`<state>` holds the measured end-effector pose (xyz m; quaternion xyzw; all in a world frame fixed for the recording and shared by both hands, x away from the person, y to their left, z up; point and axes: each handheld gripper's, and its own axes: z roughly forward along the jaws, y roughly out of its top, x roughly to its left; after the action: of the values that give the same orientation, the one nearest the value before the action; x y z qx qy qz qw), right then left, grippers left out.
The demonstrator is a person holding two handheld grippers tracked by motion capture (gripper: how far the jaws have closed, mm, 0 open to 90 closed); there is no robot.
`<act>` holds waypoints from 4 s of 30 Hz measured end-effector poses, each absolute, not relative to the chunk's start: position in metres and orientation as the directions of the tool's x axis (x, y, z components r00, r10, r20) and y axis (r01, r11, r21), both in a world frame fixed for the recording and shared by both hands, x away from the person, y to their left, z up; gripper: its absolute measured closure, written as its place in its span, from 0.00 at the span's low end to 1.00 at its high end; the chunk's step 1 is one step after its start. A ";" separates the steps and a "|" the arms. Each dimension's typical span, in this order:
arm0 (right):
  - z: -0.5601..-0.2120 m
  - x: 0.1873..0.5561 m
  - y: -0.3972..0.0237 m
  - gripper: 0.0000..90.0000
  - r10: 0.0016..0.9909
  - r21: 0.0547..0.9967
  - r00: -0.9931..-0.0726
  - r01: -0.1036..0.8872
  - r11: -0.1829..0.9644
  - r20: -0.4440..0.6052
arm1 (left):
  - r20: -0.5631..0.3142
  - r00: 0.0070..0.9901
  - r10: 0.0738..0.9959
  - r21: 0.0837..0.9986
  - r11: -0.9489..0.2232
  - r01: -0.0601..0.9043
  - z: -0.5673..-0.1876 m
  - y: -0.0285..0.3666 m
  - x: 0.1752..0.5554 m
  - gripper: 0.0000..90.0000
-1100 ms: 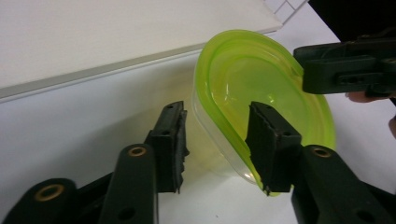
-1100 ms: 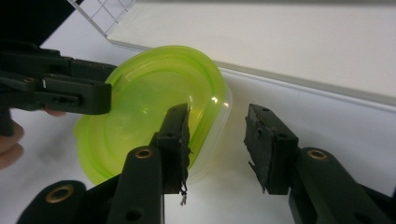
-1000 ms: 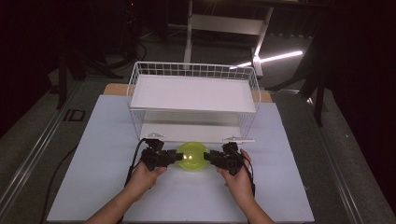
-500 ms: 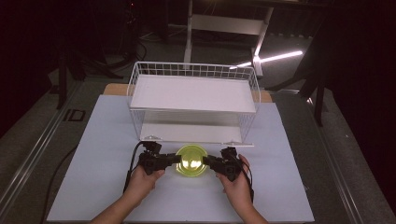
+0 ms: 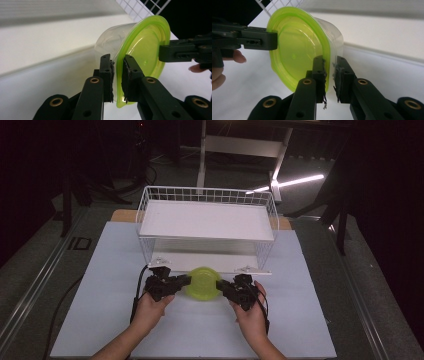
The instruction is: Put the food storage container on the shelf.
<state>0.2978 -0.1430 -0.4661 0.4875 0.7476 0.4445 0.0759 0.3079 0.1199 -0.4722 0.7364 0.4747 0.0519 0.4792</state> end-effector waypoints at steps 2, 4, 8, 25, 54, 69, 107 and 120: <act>-0.465 0.302 -0.141 0.89 0.799 0.739 -0.507 0.662 0.121 0.324 | -0.379 0.536 0.754 0.757 -0.081 0.648 -0.474 0.120 0.313 0.89; -0.466 0.306 -0.139 0.89 0.803 0.744 -0.503 0.658 0.116 0.320 | -0.362 0.534 0.764 0.767 -0.082 0.636 -0.477 0.120 0.318 0.89; -0.468 0.316 -0.136 0.89 0.809 0.744 -0.497 0.658 0.115 0.314 | -0.355 0.527 0.772 0.777 -0.070 0.625 -0.482 0.120 0.329 0.89; -0.482 0.350 -0.129 0.88 0.859 0.728 -0.425 0.679 0.095 0.285 | -0.343 0.497 0.797 0.773 -0.060 0.631 -0.495 0.115 0.357 0.89; -0.487 0.379 -0.124 0.72 0.888 0.799 -0.416 0.592 0.101 0.196 | -0.273 0.466 0.842 0.854 -0.011 0.521 -0.503 0.109 0.381 0.75; -0.474 0.355 -0.120 0.72 0.859 0.815 -0.472 0.567 0.123 0.199 | -0.282 0.495 0.822 0.861 -0.011 0.509 -0.492 0.124 0.357 0.66; -0.506 0.371 -0.081 1.00 0.863 0.762 -0.463 0.628 0.160 0.200 | -0.219 0.637 0.739 0.890 -0.117 0.442 -0.510 0.136 0.287 0.03; -0.495 0.346 -0.089 0.92 0.835 0.773 -0.523 0.596 0.216 0.170 | -0.227 0.691 0.687 0.913 -0.097 0.396 -0.497 0.144 0.281 0.03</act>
<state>0.3458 -0.0890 -0.4950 0.4670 0.7664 0.4172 0.1432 0.2806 0.1445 -0.4974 0.7291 0.3714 0.1296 0.5601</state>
